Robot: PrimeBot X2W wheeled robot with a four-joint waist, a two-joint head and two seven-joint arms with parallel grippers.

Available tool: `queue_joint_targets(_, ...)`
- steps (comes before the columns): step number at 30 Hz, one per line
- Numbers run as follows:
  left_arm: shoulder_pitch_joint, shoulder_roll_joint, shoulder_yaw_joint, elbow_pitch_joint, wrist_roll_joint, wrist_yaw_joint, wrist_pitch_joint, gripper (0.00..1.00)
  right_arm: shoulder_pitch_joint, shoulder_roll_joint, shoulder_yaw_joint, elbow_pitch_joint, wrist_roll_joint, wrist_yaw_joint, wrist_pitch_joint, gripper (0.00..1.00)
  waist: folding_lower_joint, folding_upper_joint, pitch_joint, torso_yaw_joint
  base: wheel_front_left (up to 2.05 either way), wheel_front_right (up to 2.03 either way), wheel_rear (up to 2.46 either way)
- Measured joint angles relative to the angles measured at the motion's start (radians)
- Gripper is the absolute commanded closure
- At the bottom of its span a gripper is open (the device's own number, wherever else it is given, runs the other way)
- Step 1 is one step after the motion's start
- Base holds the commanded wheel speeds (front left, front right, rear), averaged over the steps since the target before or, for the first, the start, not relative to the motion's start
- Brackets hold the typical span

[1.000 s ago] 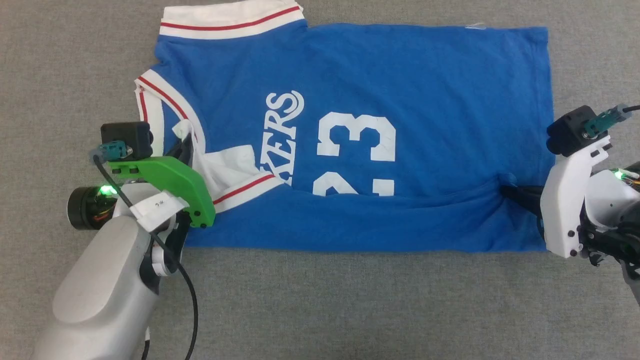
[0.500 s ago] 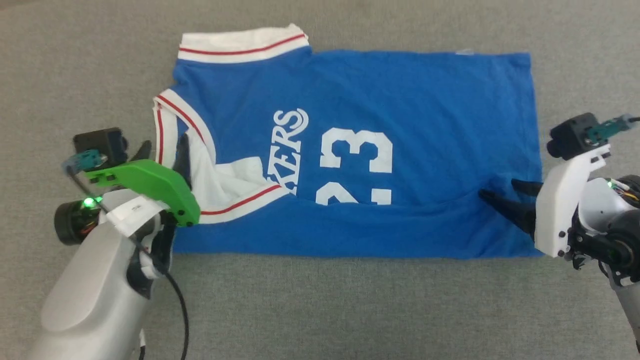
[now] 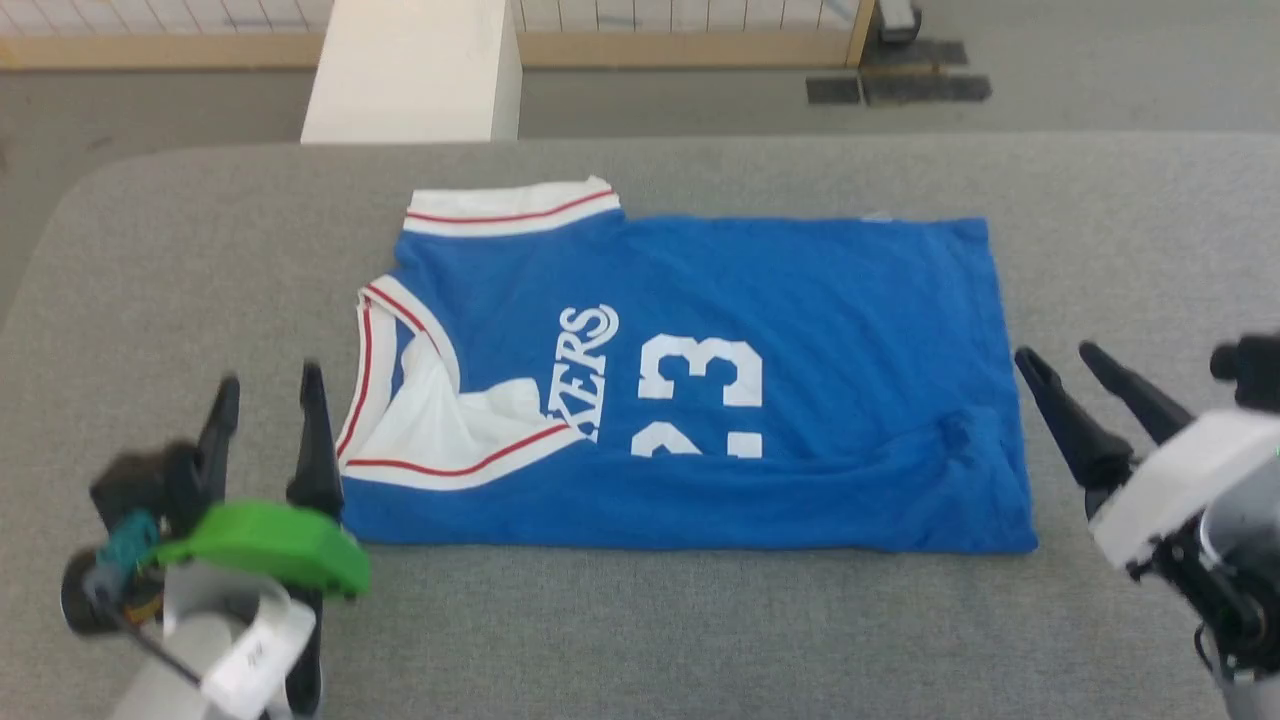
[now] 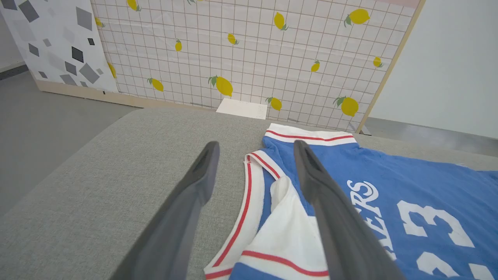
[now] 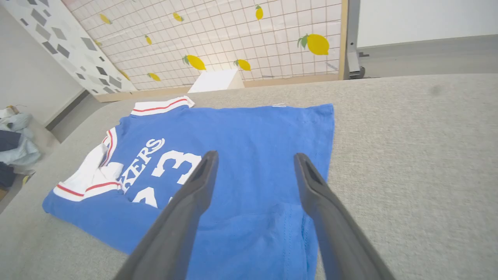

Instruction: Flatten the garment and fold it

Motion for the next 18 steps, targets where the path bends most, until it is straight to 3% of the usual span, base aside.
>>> queue_joint_targets(10, 0.157, -0.041, 0.002, -0.008, -0.003, 0.01, -0.045, 0.0, 0.205, 0.066, -0.073, -0.04, -0.091, 0.0, -0.077, 0.0, 0.0, 0.0, -0.075, 0.012, 0.0, 0.0, 0.0)
queue_joint_targets(18, 0.182, -0.054, -0.003, 0.023, -0.012, 0.019, -0.038, 0.0, 0.256, 0.119, -0.124, -0.038, -0.133, 0.0, -0.081, 0.0, 0.0, 0.0, -0.077, 0.019, 0.0, 0.0, 0.0)
